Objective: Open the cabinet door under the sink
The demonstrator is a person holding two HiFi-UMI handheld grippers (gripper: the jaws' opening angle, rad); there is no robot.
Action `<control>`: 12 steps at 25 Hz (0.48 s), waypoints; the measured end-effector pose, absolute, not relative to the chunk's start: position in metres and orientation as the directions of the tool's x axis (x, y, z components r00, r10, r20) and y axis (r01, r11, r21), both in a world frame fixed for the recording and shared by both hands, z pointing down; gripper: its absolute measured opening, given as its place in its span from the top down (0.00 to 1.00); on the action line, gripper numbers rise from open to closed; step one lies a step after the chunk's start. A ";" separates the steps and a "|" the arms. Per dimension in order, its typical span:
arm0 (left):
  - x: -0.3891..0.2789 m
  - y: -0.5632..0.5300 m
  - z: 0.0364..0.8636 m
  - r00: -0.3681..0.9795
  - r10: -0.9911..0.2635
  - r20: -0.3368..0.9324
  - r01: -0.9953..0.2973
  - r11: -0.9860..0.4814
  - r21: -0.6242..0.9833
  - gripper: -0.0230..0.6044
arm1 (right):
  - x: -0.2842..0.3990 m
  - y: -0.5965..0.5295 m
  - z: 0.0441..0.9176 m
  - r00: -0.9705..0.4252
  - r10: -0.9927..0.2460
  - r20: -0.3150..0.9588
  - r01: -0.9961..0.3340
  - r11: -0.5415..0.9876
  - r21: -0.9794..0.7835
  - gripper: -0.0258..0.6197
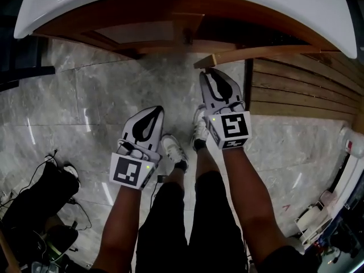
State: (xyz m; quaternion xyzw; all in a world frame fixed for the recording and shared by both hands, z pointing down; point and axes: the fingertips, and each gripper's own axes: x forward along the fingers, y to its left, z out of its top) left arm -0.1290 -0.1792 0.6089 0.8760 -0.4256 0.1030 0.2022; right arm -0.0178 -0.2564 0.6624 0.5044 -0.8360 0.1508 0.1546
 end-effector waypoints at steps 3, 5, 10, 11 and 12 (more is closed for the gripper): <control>-0.129 -0.166 0.605 0.634 -0.692 0.346 -0.773 -0.578 0.261 0.93 | -0.016 -0.247 0.663 -0.479 -0.776 0.411 -0.871 0.477 -0.114 0.82; -0.130 -0.157 0.605 0.642 -0.683 0.348 -0.766 -0.587 0.260 0.93 | -0.014 -0.243 0.661 -0.497 -0.766 0.407 -0.860 0.499 -0.108 0.82; -0.134 -0.143 0.608 0.637 -0.677 0.368 -0.770 -0.579 0.267 0.93 | -0.009 -0.230 0.660 -0.528 -0.741 0.415 -0.834 0.545 -0.088 0.82; -0.133 -0.141 0.610 0.634 -0.678 0.372 -0.773 -0.575 0.268 0.93 | -0.008 -0.229 0.660 -0.534 -0.736 0.417 -0.829 0.553 -0.087 0.82; -0.133 -0.141 0.612 0.629 -0.681 0.375 -0.777 -0.569 0.269 0.93 | -0.007 -0.227 0.659 -0.540 -0.731 0.418 -0.824 0.560 -0.086 0.82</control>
